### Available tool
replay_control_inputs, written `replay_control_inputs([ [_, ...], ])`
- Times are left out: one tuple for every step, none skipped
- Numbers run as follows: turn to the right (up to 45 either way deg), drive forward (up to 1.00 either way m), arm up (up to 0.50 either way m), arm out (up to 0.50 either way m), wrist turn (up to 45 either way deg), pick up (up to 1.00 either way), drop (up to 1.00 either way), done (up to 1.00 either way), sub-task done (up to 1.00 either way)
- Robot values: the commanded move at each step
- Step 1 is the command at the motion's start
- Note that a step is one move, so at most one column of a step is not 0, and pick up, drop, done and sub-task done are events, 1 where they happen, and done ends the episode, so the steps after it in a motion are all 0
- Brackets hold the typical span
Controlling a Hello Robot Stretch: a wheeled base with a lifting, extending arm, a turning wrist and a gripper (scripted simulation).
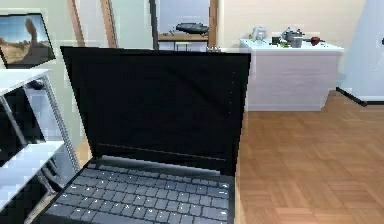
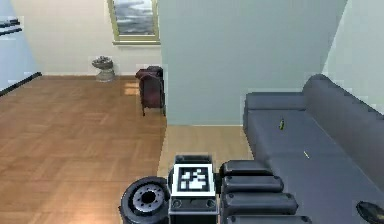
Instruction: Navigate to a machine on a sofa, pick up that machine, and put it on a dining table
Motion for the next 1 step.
replay_control_inputs([
  [45.0,0.0,0.0,0.0,0.0,0.0,0.0,0.0,0.0],
])
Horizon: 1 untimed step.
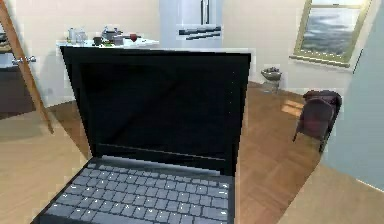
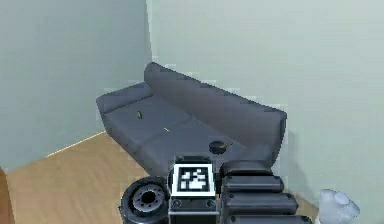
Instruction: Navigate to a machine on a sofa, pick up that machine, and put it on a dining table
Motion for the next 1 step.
replay_control_inputs([
  [-45.0,0.0,0.0,0.0,0.0,0.0,0.0,0.0,0.0],
])
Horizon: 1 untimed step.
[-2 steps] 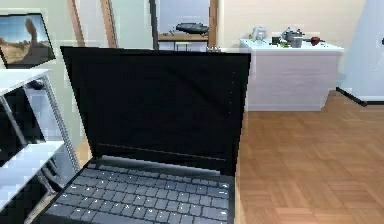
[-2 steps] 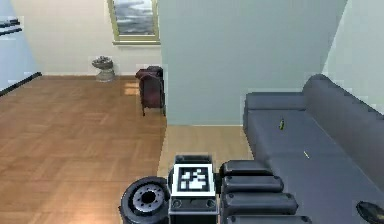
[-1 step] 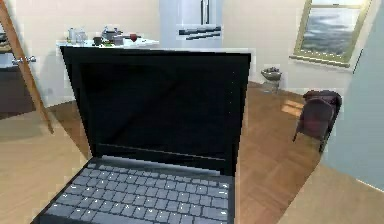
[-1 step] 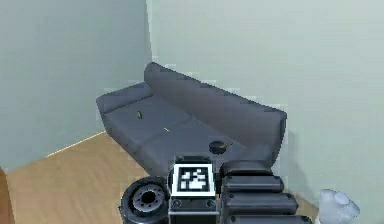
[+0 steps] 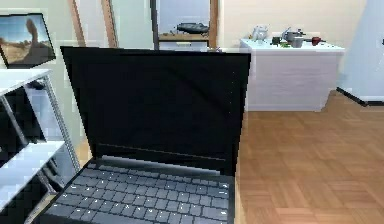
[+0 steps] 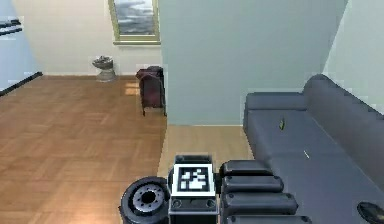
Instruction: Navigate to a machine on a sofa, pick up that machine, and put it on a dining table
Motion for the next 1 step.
replay_control_inputs([
  [-45.0,0.0,0.0,0.0,0.0,0.0,0.0,0.0,0.0],
])
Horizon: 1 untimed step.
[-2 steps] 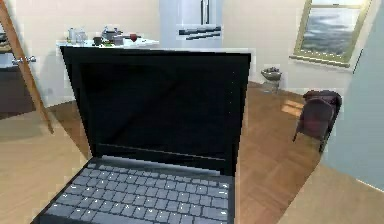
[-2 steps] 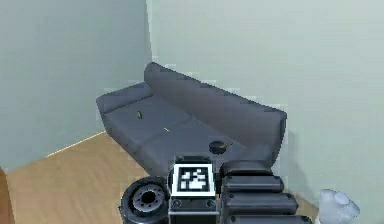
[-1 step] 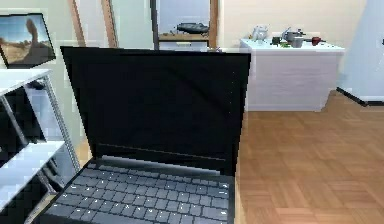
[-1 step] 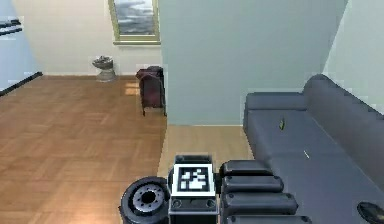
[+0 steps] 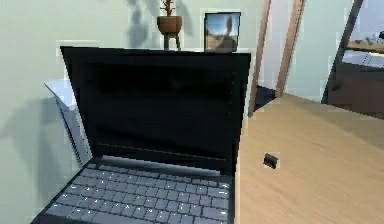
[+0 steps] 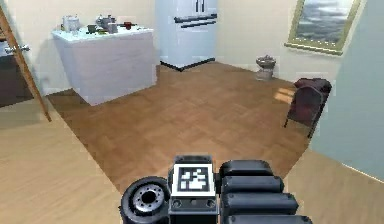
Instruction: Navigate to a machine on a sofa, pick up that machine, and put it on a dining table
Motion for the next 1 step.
replay_control_inputs([
  [-45.0,0.0,0.0,0.0,0.0,0.0,0.0,0.0,0.0],
])
